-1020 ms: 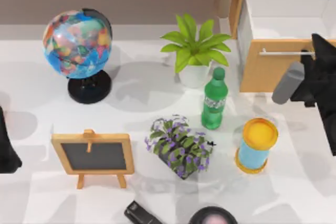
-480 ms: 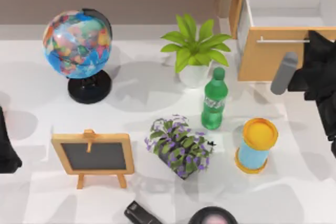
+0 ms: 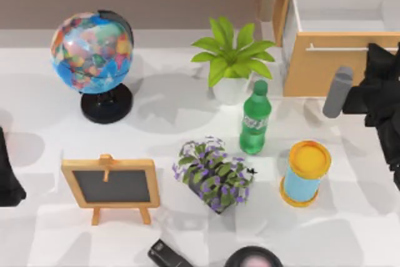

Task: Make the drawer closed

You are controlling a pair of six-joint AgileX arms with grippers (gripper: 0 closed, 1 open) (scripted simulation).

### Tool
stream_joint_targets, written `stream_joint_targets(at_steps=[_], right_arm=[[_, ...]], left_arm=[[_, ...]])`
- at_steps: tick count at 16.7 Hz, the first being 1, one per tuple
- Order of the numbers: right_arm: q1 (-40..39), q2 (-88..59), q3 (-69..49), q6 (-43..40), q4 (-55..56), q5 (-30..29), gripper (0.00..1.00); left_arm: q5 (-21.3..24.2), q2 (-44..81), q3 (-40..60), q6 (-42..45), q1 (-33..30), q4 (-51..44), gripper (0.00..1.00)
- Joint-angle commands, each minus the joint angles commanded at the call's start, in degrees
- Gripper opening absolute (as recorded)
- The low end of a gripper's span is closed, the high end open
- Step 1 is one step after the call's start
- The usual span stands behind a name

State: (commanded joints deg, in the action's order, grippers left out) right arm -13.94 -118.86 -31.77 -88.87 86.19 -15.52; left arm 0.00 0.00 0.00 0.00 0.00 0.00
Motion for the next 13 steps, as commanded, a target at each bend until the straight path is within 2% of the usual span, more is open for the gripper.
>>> stream_joint_targets(at_steps=[13], right_arm=[[2.2,-4.7,-12.1,-0.1,-7.3,2.1,0.00]], left_arm=[[0.0,0.0,0.0,0.0,0.0,0.0,1.00]])
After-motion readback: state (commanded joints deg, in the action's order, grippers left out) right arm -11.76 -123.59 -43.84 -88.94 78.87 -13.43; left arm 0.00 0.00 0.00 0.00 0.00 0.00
